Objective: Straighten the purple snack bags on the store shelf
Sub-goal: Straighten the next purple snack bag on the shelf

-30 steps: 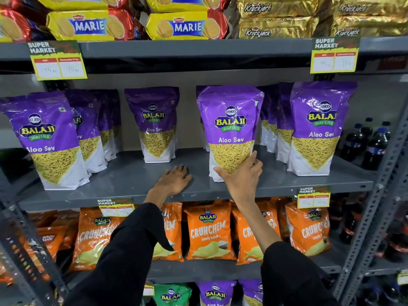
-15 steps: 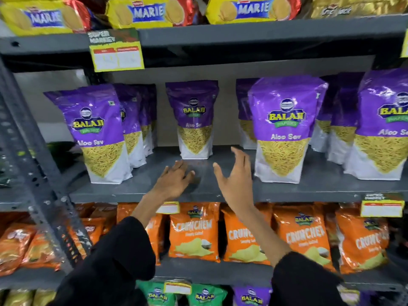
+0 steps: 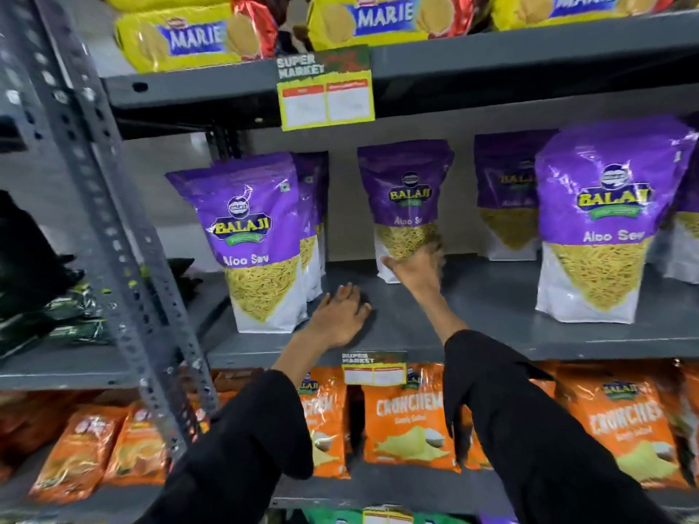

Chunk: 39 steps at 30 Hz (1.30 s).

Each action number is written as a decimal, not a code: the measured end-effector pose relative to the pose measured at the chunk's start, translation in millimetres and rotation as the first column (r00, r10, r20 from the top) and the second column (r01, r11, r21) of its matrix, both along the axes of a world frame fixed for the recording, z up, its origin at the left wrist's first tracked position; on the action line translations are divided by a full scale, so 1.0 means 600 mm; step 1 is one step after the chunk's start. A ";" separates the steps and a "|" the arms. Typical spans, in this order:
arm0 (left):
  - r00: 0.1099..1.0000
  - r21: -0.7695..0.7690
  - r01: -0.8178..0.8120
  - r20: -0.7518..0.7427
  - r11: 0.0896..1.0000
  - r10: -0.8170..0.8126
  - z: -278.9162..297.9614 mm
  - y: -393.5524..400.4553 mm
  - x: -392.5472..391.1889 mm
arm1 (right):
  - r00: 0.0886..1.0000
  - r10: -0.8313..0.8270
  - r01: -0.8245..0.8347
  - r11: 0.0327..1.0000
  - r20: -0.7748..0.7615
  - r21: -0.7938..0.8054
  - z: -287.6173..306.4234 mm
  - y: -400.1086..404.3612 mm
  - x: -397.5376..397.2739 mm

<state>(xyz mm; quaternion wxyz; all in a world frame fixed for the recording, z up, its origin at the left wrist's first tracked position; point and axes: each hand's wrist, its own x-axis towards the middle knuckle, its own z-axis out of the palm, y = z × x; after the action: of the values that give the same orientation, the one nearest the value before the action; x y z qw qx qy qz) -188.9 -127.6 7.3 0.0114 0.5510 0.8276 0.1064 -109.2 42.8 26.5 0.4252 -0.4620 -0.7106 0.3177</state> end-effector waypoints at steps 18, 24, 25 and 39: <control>0.999 -0.014 0.033 -0.042 0.999 -0.033 -0.026 0.010 -0.027 | 0.978 -0.185 0.181 0.982 0.091 0.055 0.006 -0.006 -0.028; 0.999 -0.005 0.018 -0.029 1.000 -0.018 -0.022 0.005 -0.020 | 0.982 -0.166 0.161 0.985 0.087 0.061 0.003 -0.029 -0.005; 0.999 -0.009 0.018 -0.028 1.000 -0.018 -0.020 0.004 -0.018 | 0.983 -0.164 0.159 0.985 0.081 0.065 0.001 -0.034 0.000; 0.999 -0.077 -0.006 -0.049 0.997 0.003 -0.010 -0.003 -0.005 | 0.990 -0.130 0.123 0.985 0.052 0.125 -0.021 -0.126 0.092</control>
<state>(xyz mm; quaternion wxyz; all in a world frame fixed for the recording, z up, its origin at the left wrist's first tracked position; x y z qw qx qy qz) -192.2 -129.4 1.5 0.0124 0.5508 0.8323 0.0611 -53.8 -32.6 13.8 0.4502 -0.4888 -0.7103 0.2323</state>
